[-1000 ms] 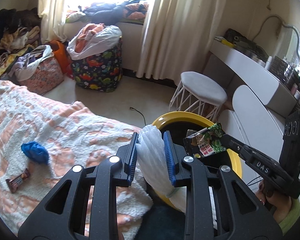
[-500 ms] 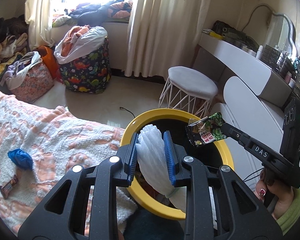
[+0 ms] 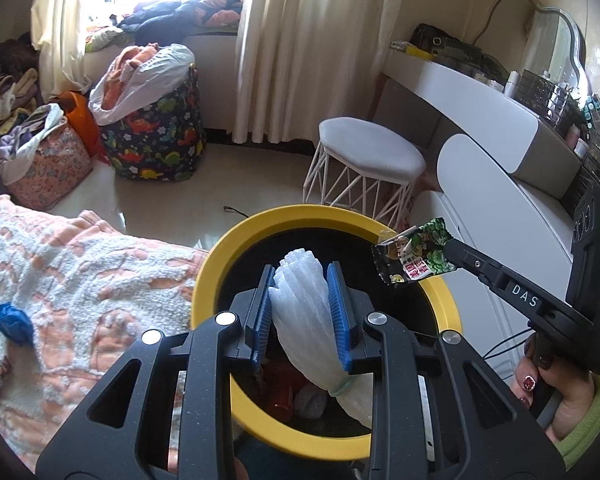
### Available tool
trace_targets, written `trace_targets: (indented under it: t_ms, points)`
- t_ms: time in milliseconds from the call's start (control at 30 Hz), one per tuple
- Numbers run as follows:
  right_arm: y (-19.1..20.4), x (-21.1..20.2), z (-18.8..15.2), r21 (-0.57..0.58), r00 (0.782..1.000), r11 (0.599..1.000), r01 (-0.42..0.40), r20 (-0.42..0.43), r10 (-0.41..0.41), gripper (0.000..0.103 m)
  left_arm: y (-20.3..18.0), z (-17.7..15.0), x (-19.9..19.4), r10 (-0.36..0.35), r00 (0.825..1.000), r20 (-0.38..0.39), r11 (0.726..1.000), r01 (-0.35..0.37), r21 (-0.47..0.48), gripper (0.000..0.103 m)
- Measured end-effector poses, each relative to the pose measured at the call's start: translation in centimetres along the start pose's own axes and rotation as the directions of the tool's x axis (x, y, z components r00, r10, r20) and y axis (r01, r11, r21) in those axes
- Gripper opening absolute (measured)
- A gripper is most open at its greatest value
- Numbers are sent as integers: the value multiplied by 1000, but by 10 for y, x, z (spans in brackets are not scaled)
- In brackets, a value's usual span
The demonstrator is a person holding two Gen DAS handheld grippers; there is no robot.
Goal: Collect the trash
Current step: 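Open both tools to drop the white bag and green packet into the bin, then move both open tools back over the chocolate bar and blue cloth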
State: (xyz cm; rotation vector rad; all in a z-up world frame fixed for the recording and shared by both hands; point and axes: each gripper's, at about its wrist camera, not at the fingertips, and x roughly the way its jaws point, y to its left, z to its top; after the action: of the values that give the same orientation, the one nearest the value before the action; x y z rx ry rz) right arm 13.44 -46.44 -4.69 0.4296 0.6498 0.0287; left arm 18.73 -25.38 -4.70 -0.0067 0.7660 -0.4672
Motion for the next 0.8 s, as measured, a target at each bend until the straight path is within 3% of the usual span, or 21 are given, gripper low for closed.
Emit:
trace_targets:
  t_ms: [100,233,300,367,433,533,800]
  points:
    - [-2,3,-2,11,1000,1000,4,-17,-4,6,-2,0,6,-2,1000,-5,1000,2,1,25]
    - [-4,9,-5,24,999,1000,9,-50,-7,15,-2,-2,9,12,1000,-8,1000,-12,-2,57]
    - [-3,8,-7,29,999,1000,11,-53,-9,34,1,-4,7,17,1000,-5,1000,-17,-15,65]
    - [-1,8,-7,28,999,1000,9,-54,-8,35,4,-5,6,33,999,-1,999,-33,-21,79]
    - [3,8,-8,16,998,1000,5,-57,-4,35,9,-7,2,47,999,6,998,-46,-32,84]
    - [12,8,-9,1,998,1000,-11,-54,11,45,17,-10,-4,71,997,13,996,-70,-47,90]
    - [45,10,-15,-51,994,995,-85,-70,81,50,46,-21,-28,137,990,30,987,-135,-85,91]
